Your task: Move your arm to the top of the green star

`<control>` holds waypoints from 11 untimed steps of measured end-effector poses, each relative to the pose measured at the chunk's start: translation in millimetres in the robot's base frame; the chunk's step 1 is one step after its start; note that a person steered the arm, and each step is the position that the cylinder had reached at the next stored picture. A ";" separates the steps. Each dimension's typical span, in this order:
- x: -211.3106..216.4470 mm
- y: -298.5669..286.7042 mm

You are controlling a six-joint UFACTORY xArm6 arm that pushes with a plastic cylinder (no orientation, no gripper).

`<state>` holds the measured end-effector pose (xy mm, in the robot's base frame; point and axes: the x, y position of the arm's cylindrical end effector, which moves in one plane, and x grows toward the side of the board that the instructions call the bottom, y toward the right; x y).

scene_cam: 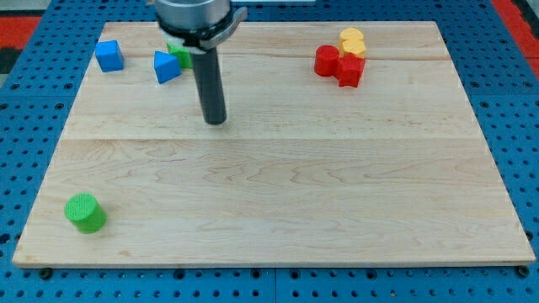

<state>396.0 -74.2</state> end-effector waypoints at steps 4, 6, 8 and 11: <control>-151.1 4.8; -189.1 -21.0; -180.0 -66.3; -167.4 -55.5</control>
